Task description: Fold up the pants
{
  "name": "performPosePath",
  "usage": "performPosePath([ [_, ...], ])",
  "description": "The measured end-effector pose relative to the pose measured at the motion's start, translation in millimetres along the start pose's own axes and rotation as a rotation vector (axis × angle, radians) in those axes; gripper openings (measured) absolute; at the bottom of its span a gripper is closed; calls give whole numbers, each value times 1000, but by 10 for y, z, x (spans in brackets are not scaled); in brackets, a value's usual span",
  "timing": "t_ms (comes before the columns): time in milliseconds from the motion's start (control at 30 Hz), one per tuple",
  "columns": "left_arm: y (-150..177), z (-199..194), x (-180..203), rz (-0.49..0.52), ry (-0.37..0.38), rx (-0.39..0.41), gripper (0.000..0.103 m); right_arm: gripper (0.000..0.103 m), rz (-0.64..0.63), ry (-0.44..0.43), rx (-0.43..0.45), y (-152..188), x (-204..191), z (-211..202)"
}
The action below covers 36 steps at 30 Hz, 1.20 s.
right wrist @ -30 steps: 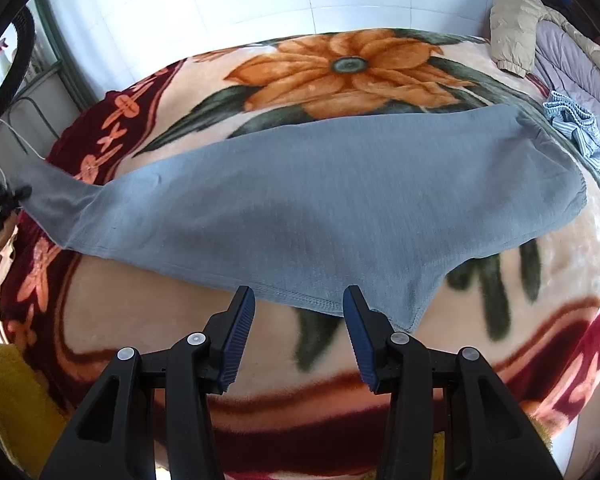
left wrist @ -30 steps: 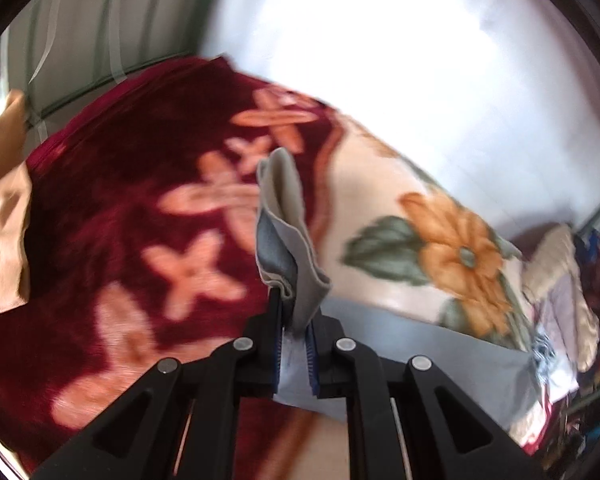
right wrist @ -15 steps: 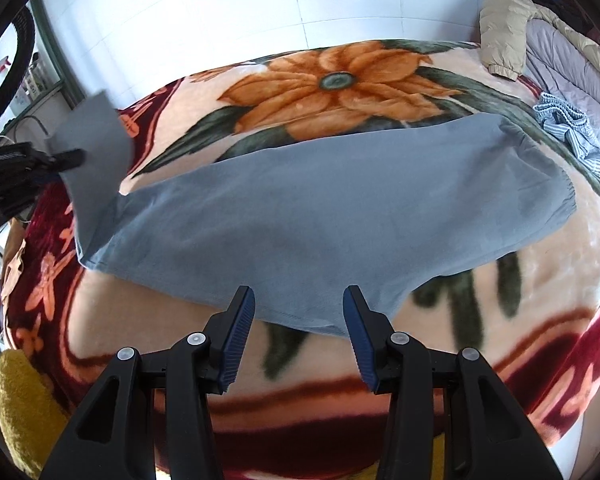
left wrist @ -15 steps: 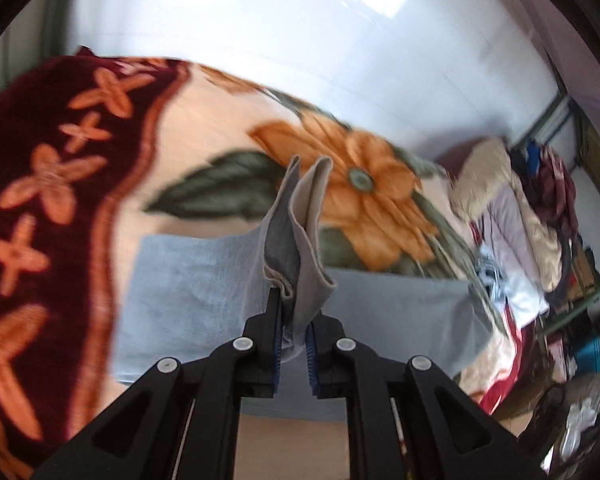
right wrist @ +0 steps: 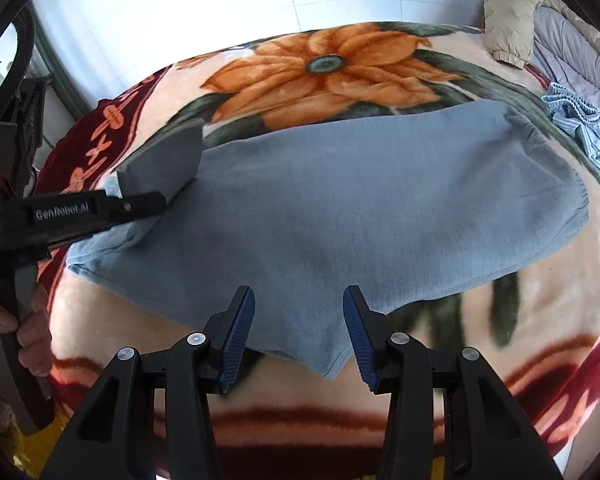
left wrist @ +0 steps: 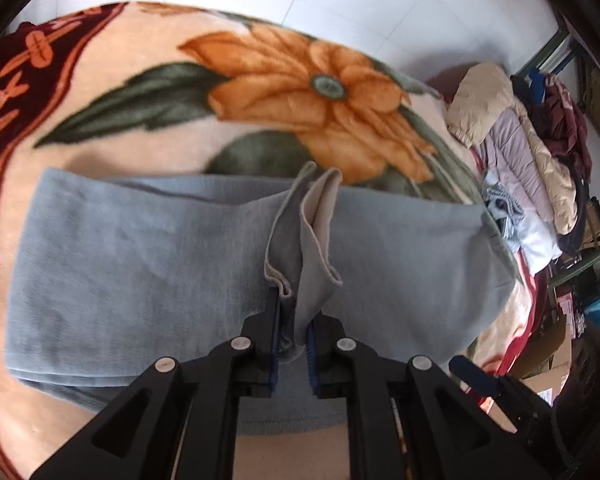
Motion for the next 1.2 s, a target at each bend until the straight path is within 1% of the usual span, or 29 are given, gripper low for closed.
performPosePath([
  [67, 31, 35, -20, -4, 3, -19, 12, 47, 10, 4, -11, 22, 6, 43],
  [167, 67, 32, -22, -10, 8, -40, 18, 47, 16, 5, -32, 54, -7, 100],
  [233, 72, -5, -5, 1, 13, -44, 27, 47, 6, 11, -40, 63, -28, 121],
  [267, 75, -37, 11, 12, 17, -45, 29, 47, -1, 17, -41, 65, -41, 127],
  [333, 79, -124, 46, 49, 18, -41, 38, 47, -7, 25, -40, 60, -58, 130],
  [400, 80, -214, 73, 86, 18, -28, 44, 47, 1, 28, -38, 46, -82, 132],
  [433, 78, -270, 66, 105, 12, -19, 45, 47, 9, 27, -38, 36, -95, 135],
  [533, 62, -389, -16, 125, -8, 1, 46, 50, 35, 16, -34, -9, -150, 143],
  [600, 47, -461, -153, 128, -44, 18, 47, 56, 48, 2, -26, -63, -211, 152],
  [733, 40, -545, -541, 126, -157, 34, 47, 57, 63, -30, -23, -161, -339, 221],
  [900, 85, -586, -964, 78, -235, 36, 47, 57, 123, -69, -42, -287, -463, 409],
  [1000, 146, -565, -1089, 61, -236, 25, 47, 57, 175, -83, -61, -345, -493, 514],
  [1067, 174, -547, -1098, 71, -235, 27, 47, 58, 209, -55, -72, -382, -505, 593],
  [1200, 200, -521, -1043, 116, -246, 36, 49, 60, 200, -38, -98, -401, -582, 721],
])
Point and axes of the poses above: each gripper's, at about its wrist camera, not at the fingertips, and z roughly the way its jaws point, x to its right, y to its underside, the point moved 6 cm from there along z, roughly the way its jaws point, and after that the axes turned 15 degrees about x, right-handed, at the moved point
